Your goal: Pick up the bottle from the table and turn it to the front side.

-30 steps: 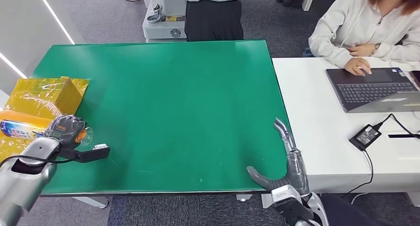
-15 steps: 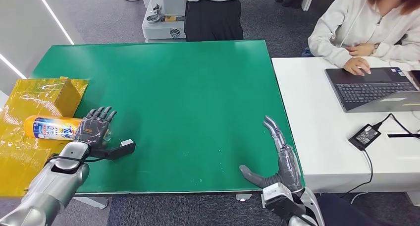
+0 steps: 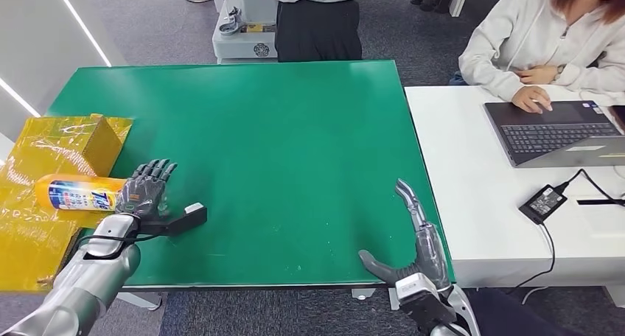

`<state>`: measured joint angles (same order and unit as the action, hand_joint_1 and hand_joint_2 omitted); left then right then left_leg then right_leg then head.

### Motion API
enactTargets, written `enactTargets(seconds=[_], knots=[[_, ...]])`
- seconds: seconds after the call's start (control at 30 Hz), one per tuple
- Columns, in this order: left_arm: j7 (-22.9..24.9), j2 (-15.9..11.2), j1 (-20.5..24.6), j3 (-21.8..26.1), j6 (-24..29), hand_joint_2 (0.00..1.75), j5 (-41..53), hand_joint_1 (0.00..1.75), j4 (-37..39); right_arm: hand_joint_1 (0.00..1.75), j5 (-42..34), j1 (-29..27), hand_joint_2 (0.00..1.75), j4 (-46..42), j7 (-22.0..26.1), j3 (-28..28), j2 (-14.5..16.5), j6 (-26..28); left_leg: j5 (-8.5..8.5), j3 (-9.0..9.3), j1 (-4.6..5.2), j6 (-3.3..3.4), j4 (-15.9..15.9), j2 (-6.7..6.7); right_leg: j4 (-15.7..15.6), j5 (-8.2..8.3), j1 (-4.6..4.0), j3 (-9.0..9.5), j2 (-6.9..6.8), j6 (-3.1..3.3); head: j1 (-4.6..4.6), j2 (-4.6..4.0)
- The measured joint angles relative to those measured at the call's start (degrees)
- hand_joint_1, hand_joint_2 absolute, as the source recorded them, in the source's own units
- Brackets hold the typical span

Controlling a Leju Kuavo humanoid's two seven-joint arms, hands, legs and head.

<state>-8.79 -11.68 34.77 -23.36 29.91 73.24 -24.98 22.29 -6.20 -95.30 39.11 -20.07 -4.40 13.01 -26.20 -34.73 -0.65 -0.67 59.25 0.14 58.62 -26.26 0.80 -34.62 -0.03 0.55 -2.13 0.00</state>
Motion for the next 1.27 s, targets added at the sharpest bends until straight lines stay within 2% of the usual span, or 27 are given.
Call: enactTargets(seconds=[0.07, 0.17, 0.23, 0.33, 0.43, 0.53, 0.63, 0.7, 0.77, 0.83, 0.93, 1.07, 1.27], knots=[[-9.35, 1.96, -2.05, 2.63, 5.02, 1.75, -8.62, 0.00, -1.28, 0.00, -0.32, -0.19, 1.75, 0.25, -0.01, -0.32, -0.08, 0.49, -0.01, 0.00, 0.02, 0.01, 0.01, 0.00, -0.02, 0.00, 0.02, 0.00, 0.00, -0.01, 0.00, 0.00], [-24.57, 6.72, -7.73, 8.07, 9.59, 1.75, -20.53, 0.00, -8.59, 0.00, -1.15, -0.53, 1.75, 0.40, 0.03, -1.01, -0.09, 1.04, -0.07, -0.01, 0.07, 0.05, 0.01, 0.00, -0.06, -0.03, 0.09, 0.00, 0.02, -0.04, 0.00, 0.00], [-29.34, 10.44, -12.64, 10.63, 10.07, 1.75, -24.00, 0.00, -17.26, 0.00, -2.07, -0.74, 1.75, 0.41, 0.20, -1.28, -0.09, 1.26, -0.16, -0.02, 0.09, 0.10, 0.02, 0.05, -0.11, -0.05, 0.11, 0.00, 0.09, -0.07, 0.00, 0.00], [-30.36, 14.76, -18.44, 11.55, 10.17, 1.75, -26.15, 0.00, -30.03, 0.00, -3.08, -1.03, 1.75, 0.39, 0.49, -1.33, -0.09, 1.55, -0.25, -0.03, 0.09, 0.17, 0.02, 0.09, -0.16, -0.08, 0.11, 0.01, 0.14, -0.12, 0.01, 0.00], [-30.38, 17.71, -22.79, 12.05, 10.24, 1.75, -24.65, 0.00, -41.67, 0.00, -3.65, -1.45, 1.75, 0.32, 0.71, -1.41, -0.05, 1.89, -0.26, -0.04, 0.07, 0.19, 0.02, 0.07, -0.17, -0.12, 0.10, 0.01, 0.10, -0.18, -0.01, 0.00], [-30.40, 19.79, -25.71, 12.33, 10.29, 1.75, -20.52, 0.00, -51.44, 0.00, -3.60, -1.84, 1.75, 0.31, 0.90, -1.72, 0.04, 2.19, -0.26, -0.03, 0.06, 0.19, 0.01, 0.02, -0.15, -0.14, 0.09, 0.04, 0.03, -0.20, 0.01, 0.00], [-30.39, 20.66, -27.39, 11.93, 10.26, 1.75, -23.84, 0.00, -57.31, 0.00, -3.56, -2.16, 1.75, 0.32, 0.99, -2.17, 0.19, 2.91, -0.26, 0.02, 0.05, 0.19, 0.01, 0.02, -0.15, -0.15, 0.08, 0.05, 0.03, -0.18, -0.01, 0.00], [-30.39, 20.32, -27.69, 9.86, 9.97, 1.75, -32.85, 0.00, -58.51, 0.00, -4.56, -2.42, 1.75, 0.15, 1.00, -2.46, 0.22, 4.15, -0.26, 0.03, 0.05, 0.18, 0.01, -0.01, -0.15, -0.17, 0.08, 0.05, -0.01, -0.17, -0.01, 0.00], [-30.39, 19.26, -27.66, 5.26, 8.69, 1.75, -46.20, 0.00, -58.14, 0.00, -5.99, -2.76, 1.75, -0.31, 1.01, -2.85, 0.20, 5.88, -0.25, 0.02, 0.04, 0.18, 0.00, -0.04, -0.14, -0.17, 0.08, 0.06, -0.04, -0.16, -0.01, 0.00], [-30.39, 18.36, -27.63, 0.33, 4.92, 1.75, -57.50, 0.00, -57.31, 0.00, -6.82, -3.14, 1.75, -0.86, 1.02, -3.38, 0.11, 7.46, -0.25, 0.01, 0.04, 0.18, 0.00, -0.03, -0.14, -0.17, 0.07, 0.07, -0.03, -0.16, 0.00, 0.00], [-30.39, 18.06, -27.42, -4.59, -3.34, 1.75, -68.64, 0.00, -54.81, 0.00, -6.86, -3.93, 1.75, -1.83, 1.02, -4.37, -0.05, 9.35, -0.26, 0.02, 0.05, 0.18, 0.01, -0.02, -0.15, -0.17, 0.08, 0.07, -0.01, -0.17, 0.00, 0.00], [-30.39, 18.47, -26.35, -8.22, -9.94, 1.75, -75.58, 0.00, -49.70, 0.00, -5.87, -5.41, 1.75, -4.20, 0.89, -5.11, -0.08, 11.07, -0.27, 0.00, 0.07, 0.19, 0.02, -0.03, -0.17, -0.18, 0.10, 0.06, -0.01, -0.17, 0.01, 0.00], [-30.34, 18.84, -25.02, -9.67, -12.86, 1.75, -78.13, 0.00, -45.26, 0.00, -4.71, -7.13, 1.75, -7.79, -0.01, -5.18, -0.08, 12.18, -0.27, 0.00, 0.06, 0.19, 0.01, -0.02, -0.17, -0.19, 0.08, 0.05, 0.00, -0.17, -0.01, 0.00]])
